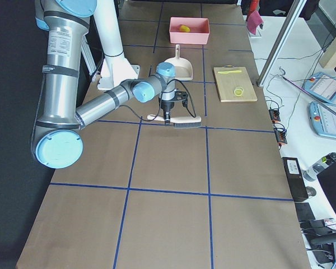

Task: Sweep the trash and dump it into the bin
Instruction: 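Carry the white-handled brush with the right gripper away from the dustpan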

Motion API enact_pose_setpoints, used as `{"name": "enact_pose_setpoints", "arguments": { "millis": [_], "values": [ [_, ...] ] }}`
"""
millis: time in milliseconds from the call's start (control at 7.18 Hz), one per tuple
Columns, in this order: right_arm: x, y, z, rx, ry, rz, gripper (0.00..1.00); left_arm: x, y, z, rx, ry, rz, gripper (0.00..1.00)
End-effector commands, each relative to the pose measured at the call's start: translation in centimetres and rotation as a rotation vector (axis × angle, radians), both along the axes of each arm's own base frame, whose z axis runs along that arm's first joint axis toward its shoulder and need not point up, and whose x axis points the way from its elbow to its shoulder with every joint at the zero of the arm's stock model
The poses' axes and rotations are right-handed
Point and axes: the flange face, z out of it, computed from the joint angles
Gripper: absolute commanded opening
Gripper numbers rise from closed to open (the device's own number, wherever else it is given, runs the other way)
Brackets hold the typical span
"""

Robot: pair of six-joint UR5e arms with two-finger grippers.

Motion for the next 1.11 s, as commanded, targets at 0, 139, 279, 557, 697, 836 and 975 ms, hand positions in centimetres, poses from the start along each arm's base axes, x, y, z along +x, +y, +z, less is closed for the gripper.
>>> {"name": "enact_pose_setpoints", "arguments": {
  "millis": [0, 139, 279, 557, 697, 836, 975],
  "values": [
    [4.8, 0.6, 9.2, -0.006, 0.007, 0.006, 0.0, 0.0, 0.0, -0.4, 0.009, 0.0, 0.001, 1.0],
    [5.7, 1.4, 12.1, -0.039, 0.031, 0.015, 0.0, 0.0, 0.0, -0.5, 0.009, 0.0, 0.001, 1.0],
    [6.6, 2.5, 14.8, -0.058, 0.044, 0.017, 0.0, 0.0, -0.1, -0.8, 0.018, 0.0, 0.002, 1.0],
    [7.0, 3.4, 18.1, -0.069, 0.019, 0.044, 0.0, 0.0, -0.1, -1.1, 0.023, -0.001, 0.002, 1.0],
    [6.7, 3.4, 18.0, -0.096, 0.004, 0.064, 0.01, 0.0, -0.1, -1.2, 0.025, -0.001, 0.001, 1.0],
    [6.7, 3.4, 18.0, -0.096, -0.001, 0.063, 0.02, 0.0, -0.1, -1.3, 0.027, -0.001, 0.002, 1.0],
    [6.5, 3.3, 17.9, -0.094, -0.004, 0.061, 0.04, 0.0, -0.1, -1.3, 0.027, -0.001, 0.002, 1.0]
  ]
}}
